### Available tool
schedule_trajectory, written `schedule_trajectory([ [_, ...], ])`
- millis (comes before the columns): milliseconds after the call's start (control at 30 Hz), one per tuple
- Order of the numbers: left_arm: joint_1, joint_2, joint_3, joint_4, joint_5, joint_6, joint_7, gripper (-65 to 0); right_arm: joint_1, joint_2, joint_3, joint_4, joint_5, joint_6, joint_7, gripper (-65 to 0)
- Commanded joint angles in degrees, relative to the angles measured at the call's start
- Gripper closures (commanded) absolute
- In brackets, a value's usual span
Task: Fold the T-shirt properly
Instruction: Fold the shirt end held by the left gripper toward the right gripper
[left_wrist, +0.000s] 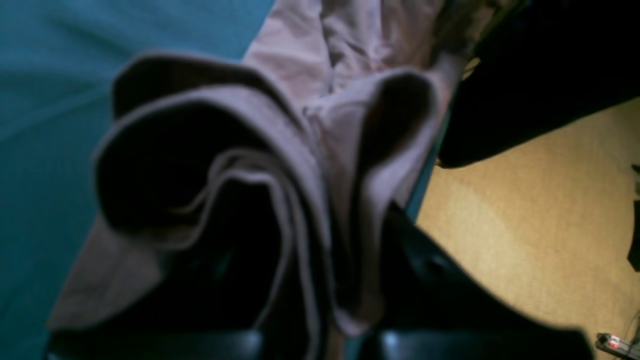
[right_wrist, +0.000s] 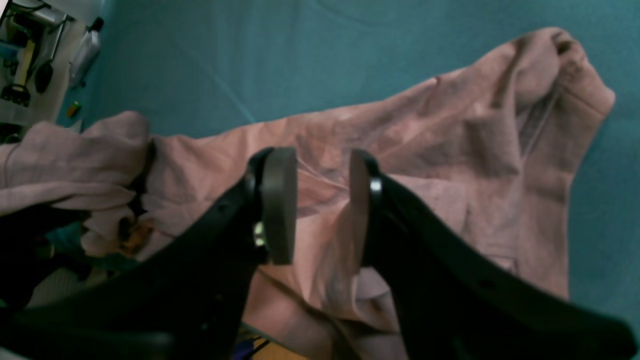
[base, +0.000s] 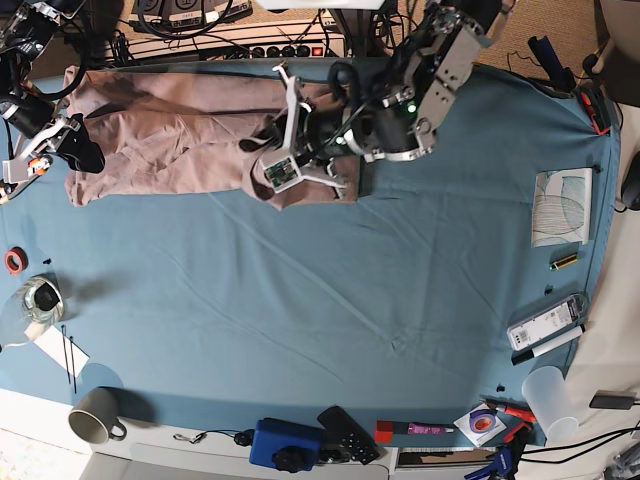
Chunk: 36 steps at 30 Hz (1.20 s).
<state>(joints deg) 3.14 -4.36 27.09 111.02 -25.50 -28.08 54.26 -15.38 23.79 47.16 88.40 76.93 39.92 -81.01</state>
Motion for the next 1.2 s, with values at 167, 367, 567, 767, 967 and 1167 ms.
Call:
schedule_trajectory([
  [167, -0.4, 0.7, 0.1, 1.1, -1.1, -2.5, -3.0, -8.2, 0.3, 1.4, 0.5, 0.9, 1.4, 0.1, 1.0, -18.6],
  [367, 0.2, 0.7, 0.1, 1.1, -1.1, 0.7, -3.7, -41.5, 0.3, 1.5, 0.5, 0.9, 1.4, 0.1, 1.0, -18.6],
  [567, 0.2, 0.7, 0.1, 3.3, -1.1, 1.3, -2.8, -41.5, 0.3, 1.5, 0.5, 0.9, 1.4, 0.1, 1.0, -18.6],
  [767, 0.2, 0.7, -0.8, 7.1, -1.1, 2.3, 0.4, -41.4, 0.3, 1.5, 0.5, 0.9, 1.4, 0.1, 1.0, -18.6],
  [967, 0.9, 0.7, -5.4, 7.2, 1.0, 8.1, 0.8, -23.4, 0.3, 1.5, 0.5, 0.9, 1.5, 0.1, 1.0, -18.6],
  [1167, 1.0, 0.6, -8.5, 7.2, 2.0, 10.3, 5.2, -1.3, 0.3, 1.5, 0.6, 0.9, 1.4, 0.1, 1.0, -18.4],
])
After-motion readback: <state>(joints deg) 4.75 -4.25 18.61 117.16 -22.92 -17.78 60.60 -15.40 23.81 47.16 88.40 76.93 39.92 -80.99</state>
